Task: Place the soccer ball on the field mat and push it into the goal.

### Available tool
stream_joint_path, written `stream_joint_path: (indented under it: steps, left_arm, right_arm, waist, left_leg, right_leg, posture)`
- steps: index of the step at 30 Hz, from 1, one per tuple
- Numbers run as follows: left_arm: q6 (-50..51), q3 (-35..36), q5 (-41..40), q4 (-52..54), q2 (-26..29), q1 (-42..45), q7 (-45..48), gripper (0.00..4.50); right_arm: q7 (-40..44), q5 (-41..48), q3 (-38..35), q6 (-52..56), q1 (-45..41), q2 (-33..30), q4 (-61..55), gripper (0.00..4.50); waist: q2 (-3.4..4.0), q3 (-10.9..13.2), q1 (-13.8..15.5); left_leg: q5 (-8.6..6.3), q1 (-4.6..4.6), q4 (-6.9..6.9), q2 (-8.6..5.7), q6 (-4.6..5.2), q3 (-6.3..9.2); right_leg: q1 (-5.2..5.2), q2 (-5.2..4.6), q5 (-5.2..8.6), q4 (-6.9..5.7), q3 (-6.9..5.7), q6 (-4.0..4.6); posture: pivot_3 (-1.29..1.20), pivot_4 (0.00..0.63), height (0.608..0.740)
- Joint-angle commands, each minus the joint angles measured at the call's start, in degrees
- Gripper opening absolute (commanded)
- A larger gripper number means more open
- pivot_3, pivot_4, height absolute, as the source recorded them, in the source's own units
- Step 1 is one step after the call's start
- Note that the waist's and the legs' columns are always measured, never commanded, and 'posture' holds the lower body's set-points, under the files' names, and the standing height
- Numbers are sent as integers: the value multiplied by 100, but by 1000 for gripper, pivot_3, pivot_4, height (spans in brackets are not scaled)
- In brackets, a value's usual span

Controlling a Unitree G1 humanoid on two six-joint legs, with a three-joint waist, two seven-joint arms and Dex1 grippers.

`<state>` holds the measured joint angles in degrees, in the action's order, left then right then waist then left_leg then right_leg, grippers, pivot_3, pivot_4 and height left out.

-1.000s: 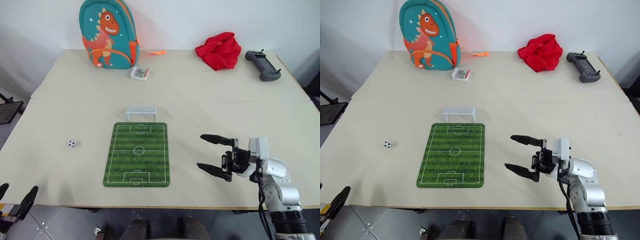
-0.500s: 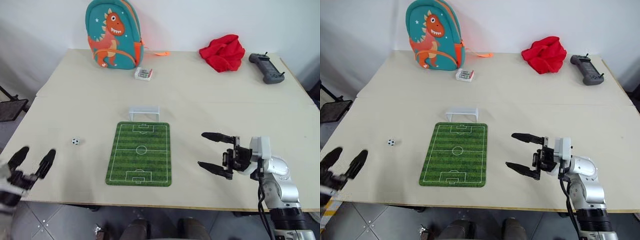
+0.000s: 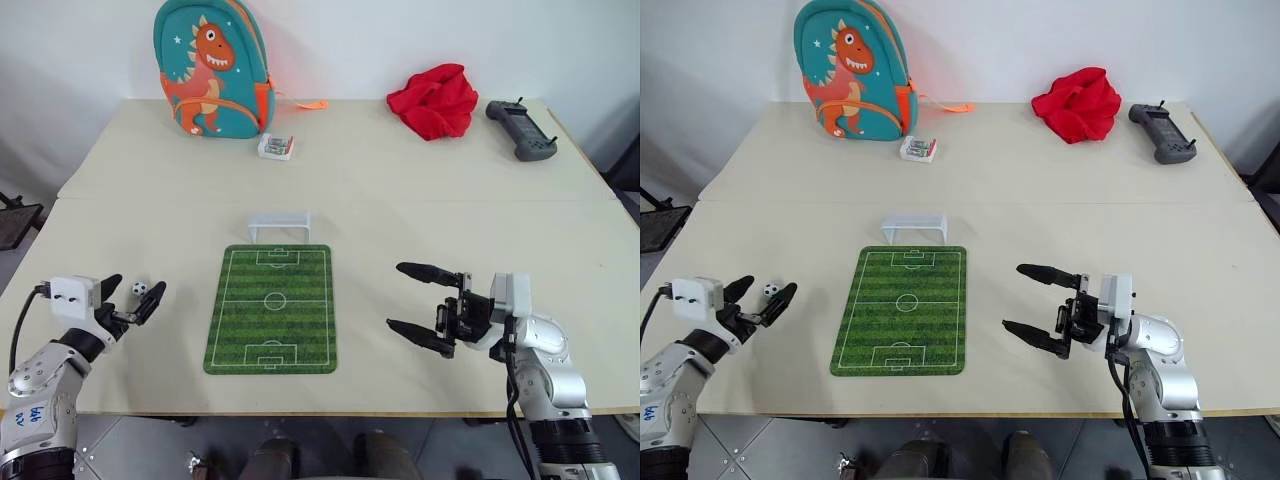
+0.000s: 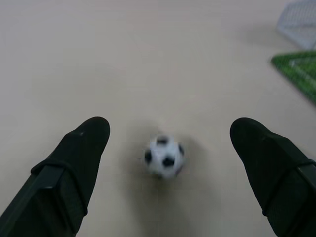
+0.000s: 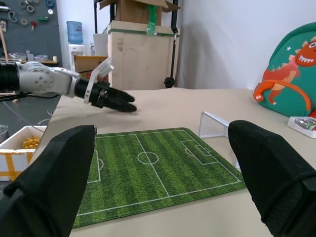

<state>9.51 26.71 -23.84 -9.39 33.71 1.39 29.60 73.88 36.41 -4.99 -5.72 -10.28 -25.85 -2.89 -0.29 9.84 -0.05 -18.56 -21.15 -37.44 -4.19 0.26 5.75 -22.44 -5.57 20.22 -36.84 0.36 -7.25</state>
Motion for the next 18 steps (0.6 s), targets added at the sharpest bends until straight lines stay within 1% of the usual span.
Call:
stream_joint_path:
  steps: [1,4,10,12,14,16,17,18]
  left_arm:
    - [54,67,95,-58,98,91,-99,3654]
    - [1,-54,218,-153,137,55,4,2724]
    - [-294,31,58,-121,35,105,248,844]
    - [-611,90,-186,118,-21,60,659,797]
    - [-627,133,-671,544,-40,12,1211,797]
    - [-639,28,-819,864,62,-52,1640,797]
    - [-567,-77,-859,1058,158,-123,1883,797]
    - [-243,-508,-968,1612,479,-195,2435,797]
  right_arm:
    - [-125,6,-17,-55,2,75,-233,4500]
    - [-164,-23,-9,-75,-24,109,-215,4500]
    - [-184,-63,-28,-105,-19,123,-172,4500]
    - [-176,-60,-69,-117,-21,95,-136,4500]
    - [-119,-30,-126,-100,-29,13,-115,4500]
    - [-43,11,-181,-58,-41,-83,-101,4500]
    - [10,30,-210,-39,-44,-149,-93,4500]
    - [362,95,-255,107,-8,-480,-52,4500]
  waist:
    - [0,0,3]
    - [0,0,3]
    - [0,0,0]
    - [0,0,-4]
    - [0,0,-1]
    - [0,0,-3]
    - [0,0,1]
    - [0,0,2]
  left_leg:
    - [0,0,-2,0,0,0]
    - [0,0,-3,-1,0,0]
    - [0,1,-2,-1,0,0]
    - [0,0,-3,-1,0,0]
    - [0,-1,-4,0,0,0]
    - [0,-3,-6,0,0,0]
    - [0,-3,-6,0,0,0]
    - [0,-3,-7,0,0,0]
  right_leg:
    - [0,-1,0,-1,1,0]
    - [1,-1,0,-3,1,0]
    - [-1,-1,0,-4,1,0]
    - [-1,-1,0,-4,1,0]
    - [-1,-2,0,-3,0,0]
    - [0,-3,0,-3,0,0]
    - [0,-5,0,-2,0,0]
    - [1,-5,0,-2,0,0]
  posture:
    - [0,150,740]
    - [0,150,740]
    - [0,150,740]
    - [0,150,740]
    - [0,150,740]
    - [0,150,740]
    - [0,150,740]
    - [0,150,740]
